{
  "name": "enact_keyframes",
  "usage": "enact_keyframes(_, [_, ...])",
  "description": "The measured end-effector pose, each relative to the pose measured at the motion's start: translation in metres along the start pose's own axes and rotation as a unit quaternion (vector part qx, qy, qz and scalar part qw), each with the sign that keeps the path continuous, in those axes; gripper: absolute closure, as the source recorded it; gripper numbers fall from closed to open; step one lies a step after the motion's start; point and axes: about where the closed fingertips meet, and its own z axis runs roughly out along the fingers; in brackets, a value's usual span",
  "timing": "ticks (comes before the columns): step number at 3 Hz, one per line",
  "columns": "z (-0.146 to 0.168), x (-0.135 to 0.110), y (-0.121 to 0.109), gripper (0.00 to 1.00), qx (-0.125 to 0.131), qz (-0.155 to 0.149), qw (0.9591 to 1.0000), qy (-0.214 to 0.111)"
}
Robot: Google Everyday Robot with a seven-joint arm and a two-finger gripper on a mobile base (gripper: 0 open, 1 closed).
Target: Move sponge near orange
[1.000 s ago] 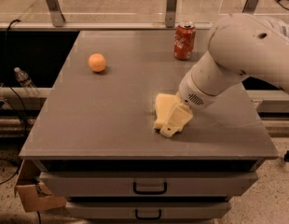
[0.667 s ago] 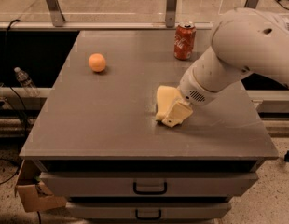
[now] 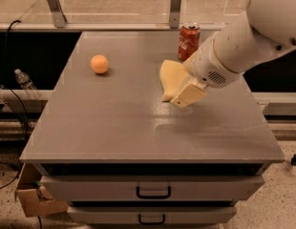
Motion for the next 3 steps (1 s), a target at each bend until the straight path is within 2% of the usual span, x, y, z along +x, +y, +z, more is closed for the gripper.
enact_keyframes(1, [-0.002,-0.003,-0.001,1.00,0.002,-0.018,0.9998,-0.003])
enact_keyframes(2, [0.013,-0.019,-0.005,1.00,-0.005,-0.026,0.9996,0.011])
enact_keyframes(3, [0.042,-0.046,-0.020,1.00,-0.019,-0.050,0.9980,0.034])
